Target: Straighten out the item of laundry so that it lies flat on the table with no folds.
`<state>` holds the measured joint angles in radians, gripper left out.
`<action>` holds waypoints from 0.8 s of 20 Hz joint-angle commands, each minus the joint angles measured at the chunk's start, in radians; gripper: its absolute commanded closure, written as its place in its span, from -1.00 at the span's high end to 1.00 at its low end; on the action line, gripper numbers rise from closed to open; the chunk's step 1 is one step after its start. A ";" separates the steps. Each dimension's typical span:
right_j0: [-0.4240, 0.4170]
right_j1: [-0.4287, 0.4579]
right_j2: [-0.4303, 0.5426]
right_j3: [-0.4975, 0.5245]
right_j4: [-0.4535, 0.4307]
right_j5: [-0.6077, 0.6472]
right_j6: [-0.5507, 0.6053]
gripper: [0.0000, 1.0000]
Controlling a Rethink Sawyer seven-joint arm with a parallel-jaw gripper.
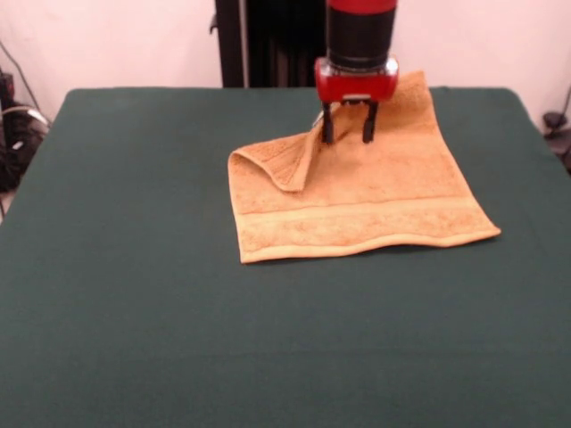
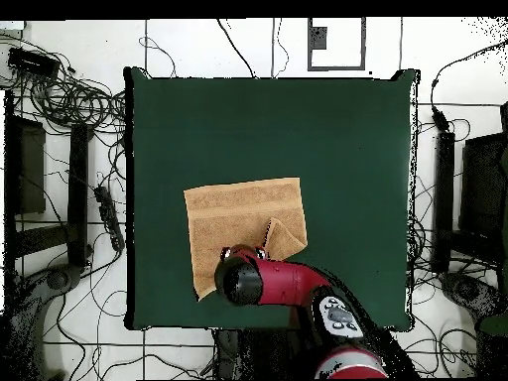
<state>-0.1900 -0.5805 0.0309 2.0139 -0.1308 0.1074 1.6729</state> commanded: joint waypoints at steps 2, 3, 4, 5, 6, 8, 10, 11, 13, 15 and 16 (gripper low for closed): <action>-0.024 -0.084 0.094 0.105 -0.033 0.048 0.109 1.00; -0.024 -0.088 0.092 0.106 -0.034 0.054 0.106 1.00; -0.022 -0.090 0.092 0.104 -0.032 0.061 0.104 1.00; -0.019 -0.093 0.091 0.102 -0.031 0.068 0.102 1.00; -0.014 -0.098 0.088 0.102 -0.029 0.074 0.104 1.00; -0.001 -0.111 0.083 0.103 -0.025 0.090 0.107 1.00; 0.014 -0.129 0.079 0.099 -0.014 0.115 0.111 1.00; 0.020 -0.135 0.078 0.103 -0.012 0.118 0.114 1.00; 0.024 -0.132 0.079 0.101 -0.008 0.119 0.116 1.00; 0.024 -0.100 0.082 0.097 -0.013 0.078 0.126 1.00; 0.024 -0.080 0.082 0.091 -0.015 0.058 0.129 1.00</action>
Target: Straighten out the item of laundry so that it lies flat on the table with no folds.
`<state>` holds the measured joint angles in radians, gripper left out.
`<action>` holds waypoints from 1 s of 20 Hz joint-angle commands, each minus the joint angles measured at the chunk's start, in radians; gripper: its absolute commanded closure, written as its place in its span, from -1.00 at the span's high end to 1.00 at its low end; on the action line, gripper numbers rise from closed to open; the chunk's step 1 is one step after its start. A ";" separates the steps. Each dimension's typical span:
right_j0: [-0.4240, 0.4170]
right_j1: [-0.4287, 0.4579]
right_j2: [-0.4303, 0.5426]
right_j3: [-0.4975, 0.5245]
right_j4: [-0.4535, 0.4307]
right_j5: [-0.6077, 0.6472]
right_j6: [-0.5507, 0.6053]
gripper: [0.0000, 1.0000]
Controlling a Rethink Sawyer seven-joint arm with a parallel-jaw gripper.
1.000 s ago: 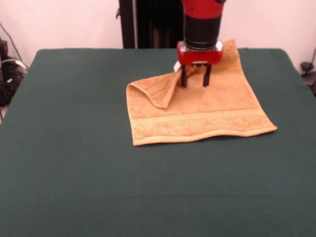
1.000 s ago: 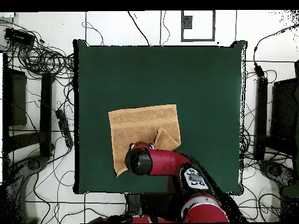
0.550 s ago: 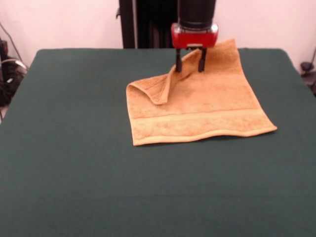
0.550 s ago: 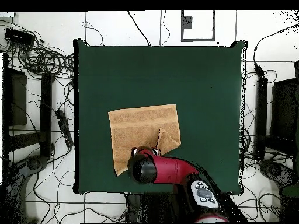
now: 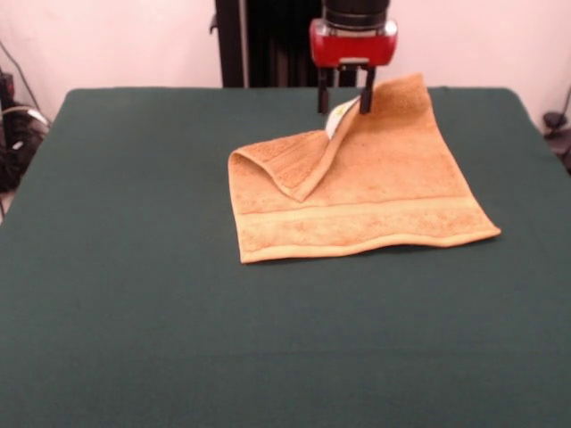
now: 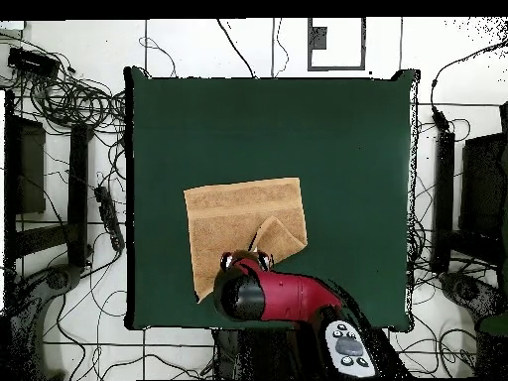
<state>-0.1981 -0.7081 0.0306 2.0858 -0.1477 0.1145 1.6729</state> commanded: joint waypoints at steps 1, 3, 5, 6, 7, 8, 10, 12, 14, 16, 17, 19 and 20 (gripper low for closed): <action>0.032 0.065 0.082 0.009 0.000 0.037 0.130 1.00; 0.030 0.110 0.088 -0.015 -0.005 0.003 0.129 1.00; 0.029 0.151 0.096 -0.032 -0.007 -0.033 0.134 1.00; 0.033 0.165 0.096 -0.040 -0.006 -0.044 0.137 1.00; 0.039 0.176 0.095 -0.044 -0.005 -0.057 0.142 1.00; 0.041 0.187 0.097 -0.049 -0.004 -0.068 0.144 1.00; 0.045 0.206 0.100 -0.058 -0.001 -0.085 0.150 1.00; 0.047 0.223 0.100 -0.069 0.001 -0.096 0.150 1.00; 0.040 0.247 0.106 -0.085 -0.003 -0.111 0.144 1.00; 0.033 0.276 0.112 -0.101 -0.006 -0.130 0.140 1.00; 0.029 0.291 0.116 -0.110 -0.007 -0.137 0.137 1.00; 0.028 0.306 0.118 -0.120 -0.006 -0.144 0.137 1.00; 0.029 0.307 0.116 -0.120 -0.005 -0.147 0.139 1.00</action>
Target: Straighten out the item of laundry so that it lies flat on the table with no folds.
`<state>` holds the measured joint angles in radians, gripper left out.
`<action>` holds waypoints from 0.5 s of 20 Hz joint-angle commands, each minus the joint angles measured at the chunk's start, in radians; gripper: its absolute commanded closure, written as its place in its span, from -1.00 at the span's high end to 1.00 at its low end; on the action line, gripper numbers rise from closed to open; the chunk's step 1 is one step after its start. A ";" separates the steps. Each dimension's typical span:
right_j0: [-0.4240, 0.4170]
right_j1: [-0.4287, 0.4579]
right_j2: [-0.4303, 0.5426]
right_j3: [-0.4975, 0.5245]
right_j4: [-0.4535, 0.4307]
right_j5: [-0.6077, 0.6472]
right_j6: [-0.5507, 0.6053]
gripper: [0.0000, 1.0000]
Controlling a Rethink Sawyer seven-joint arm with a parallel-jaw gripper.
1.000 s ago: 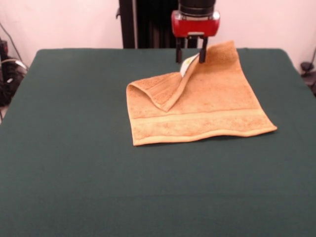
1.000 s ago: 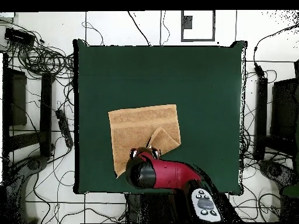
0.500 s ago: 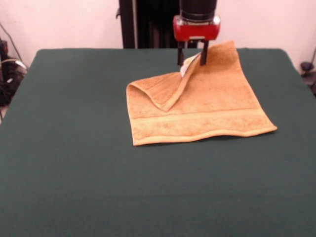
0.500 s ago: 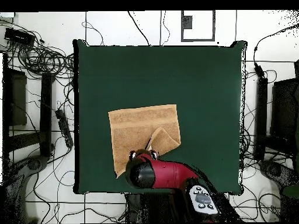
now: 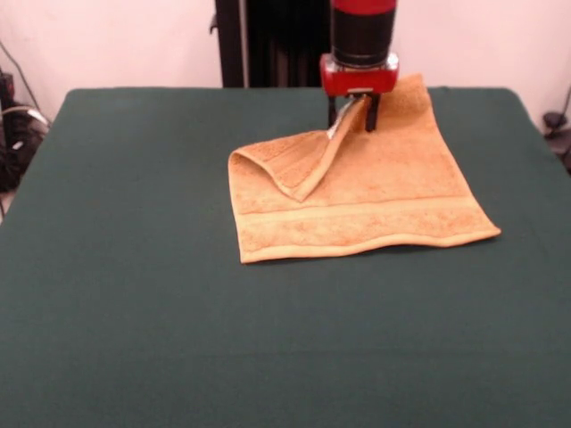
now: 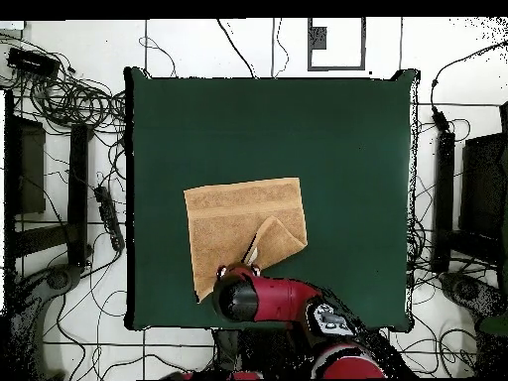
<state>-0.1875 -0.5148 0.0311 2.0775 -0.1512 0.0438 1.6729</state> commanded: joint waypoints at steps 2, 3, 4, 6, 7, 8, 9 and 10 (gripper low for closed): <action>0.021 0.112 0.110 -0.109 -0.003 -0.085 0.140 1.00; 0.023 0.110 0.105 -0.107 -0.008 -0.101 0.142 1.00; 0.026 0.107 0.099 -0.108 -0.010 -0.108 0.142 -1.00; 0.029 0.104 0.095 -0.109 -0.016 -0.121 0.141 -1.00; 0.027 0.102 0.096 -0.107 -0.019 -0.125 0.142 -1.00; 0.025 0.101 0.098 -0.108 -0.023 -0.129 0.140 -1.00; 0.023 0.100 0.099 -0.106 -0.027 -0.136 0.141 -1.00; 0.024 0.098 0.097 -0.105 -0.027 -0.140 0.144 -1.00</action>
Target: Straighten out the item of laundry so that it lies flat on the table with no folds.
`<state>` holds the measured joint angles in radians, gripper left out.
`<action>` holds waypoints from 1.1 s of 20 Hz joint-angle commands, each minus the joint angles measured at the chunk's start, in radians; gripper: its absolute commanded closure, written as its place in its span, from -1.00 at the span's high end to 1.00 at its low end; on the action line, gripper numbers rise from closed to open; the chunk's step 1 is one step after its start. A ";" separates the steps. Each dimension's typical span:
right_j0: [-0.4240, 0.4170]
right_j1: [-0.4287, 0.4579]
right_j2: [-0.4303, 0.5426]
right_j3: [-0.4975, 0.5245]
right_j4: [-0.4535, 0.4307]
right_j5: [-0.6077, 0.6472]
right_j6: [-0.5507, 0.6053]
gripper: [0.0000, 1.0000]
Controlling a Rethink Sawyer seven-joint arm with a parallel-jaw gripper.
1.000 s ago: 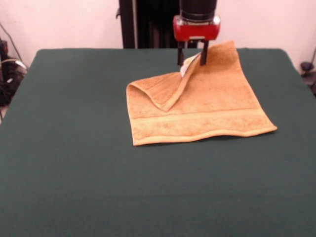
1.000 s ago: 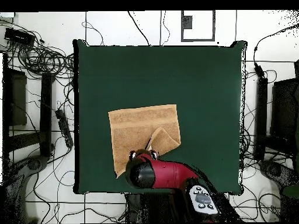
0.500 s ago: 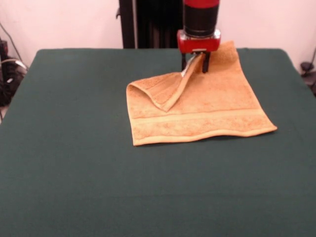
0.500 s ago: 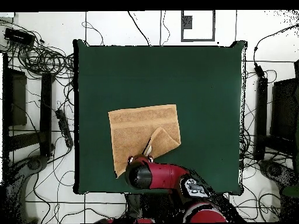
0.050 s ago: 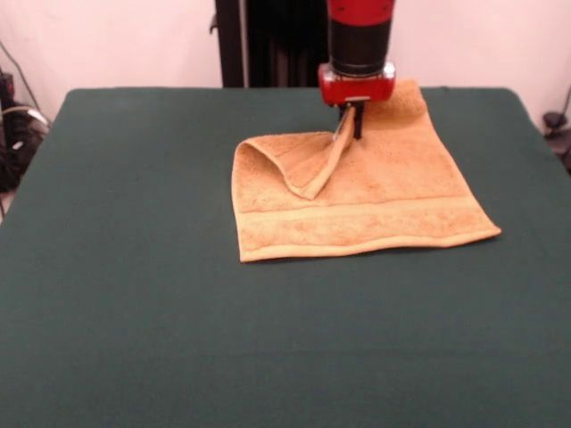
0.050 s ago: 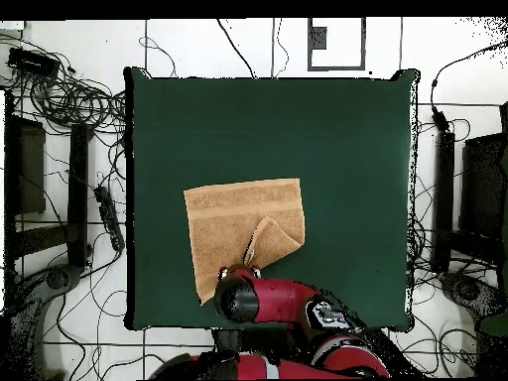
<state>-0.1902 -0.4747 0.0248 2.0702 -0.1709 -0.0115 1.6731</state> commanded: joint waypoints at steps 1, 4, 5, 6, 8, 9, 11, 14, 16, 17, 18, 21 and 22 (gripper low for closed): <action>0.029 0.056 0.101 -0.096 -0.007 -0.089 0.148 -1.00; 0.048 0.047 0.075 -0.086 0.001 -0.115 0.169 -1.00; 0.052 0.037 0.070 -0.077 0.002 -0.124 0.175 -1.00; 0.055 0.029 0.065 -0.068 0.002 -0.145 0.184 -1.00; 0.057 0.017 0.059 -0.048 0.003 -0.182 0.201 -1.00; 0.060 0.015 0.052 -0.036 0.003 -0.208 0.212 -1.00; 0.083 0.007 0.024 -0.015 0.009 -0.262 0.231 -1.00; 0.117 0.009 -0.013 0.025 0.029 -0.345 0.264 -1.00; 0.129 0.000 -0.032 0.051 0.040 -0.376 0.274 -1.00; 0.132 -0.010 -0.039 0.070 0.043 -0.387 0.277 -1.00; 0.132 -0.015 -0.044 0.086 0.044 -0.398 0.279 -1.00; 0.125 -0.024 -0.047 0.125 0.044 -0.425 0.283 -1.00; 0.118 -0.017 -0.043 0.128 0.043 -0.433 0.281 -1.00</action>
<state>-0.0938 -0.4774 -0.0509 2.1671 -0.1736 -0.3407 1.6731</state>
